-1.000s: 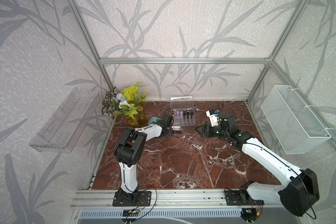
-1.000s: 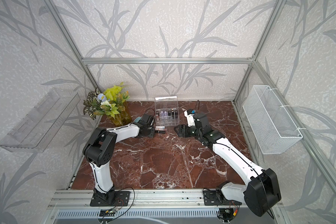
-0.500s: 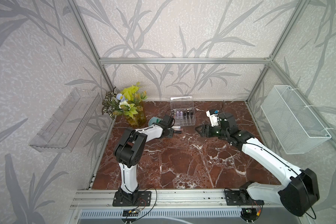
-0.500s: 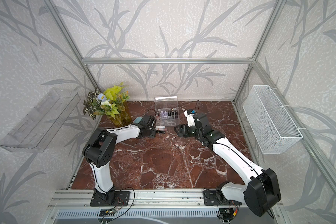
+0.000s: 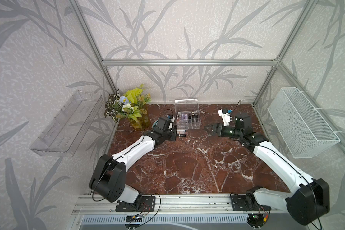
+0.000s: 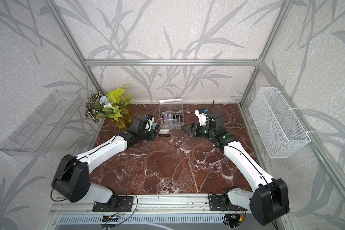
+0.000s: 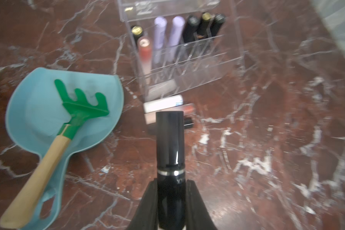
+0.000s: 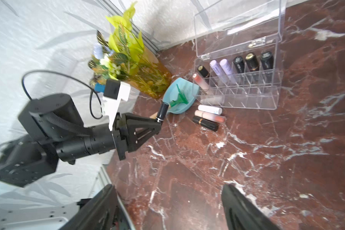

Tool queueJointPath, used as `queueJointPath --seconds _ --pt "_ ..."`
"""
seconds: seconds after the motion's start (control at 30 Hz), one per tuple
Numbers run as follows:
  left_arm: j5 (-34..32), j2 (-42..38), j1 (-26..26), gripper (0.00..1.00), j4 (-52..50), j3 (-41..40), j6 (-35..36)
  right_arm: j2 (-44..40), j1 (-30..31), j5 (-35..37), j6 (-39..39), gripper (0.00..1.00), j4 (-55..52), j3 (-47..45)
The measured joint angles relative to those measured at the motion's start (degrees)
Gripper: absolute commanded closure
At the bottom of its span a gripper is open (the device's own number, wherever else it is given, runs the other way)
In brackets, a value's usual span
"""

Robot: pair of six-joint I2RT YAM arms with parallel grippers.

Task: Arrange the lipsticks in the organizer
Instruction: Pick up the lipstick at the center of the board.

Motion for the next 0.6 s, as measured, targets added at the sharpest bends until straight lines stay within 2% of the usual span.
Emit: queueJointPath --seconds 0.23,0.33,0.47,0.6 --pt "20.1 -6.2 -0.3 0.8 6.4 -4.1 -2.5 0.5 -1.2 -11.2 4.5 0.11 5.0 0.0" --pt "28.2 -8.1 -0.7 0.8 9.6 -6.6 -4.5 1.5 -1.2 -14.7 6.5 0.18 7.8 -0.2" --pt "34.9 -9.5 -1.2 0.8 12.7 -7.0 -6.5 2.9 -0.7 -17.6 8.1 0.22 10.2 -0.6" --pt "38.2 -10.2 -1.9 0.8 14.4 -7.0 -7.5 4.5 0.9 -18.6 7.1 0.23 9.5 -0.3"
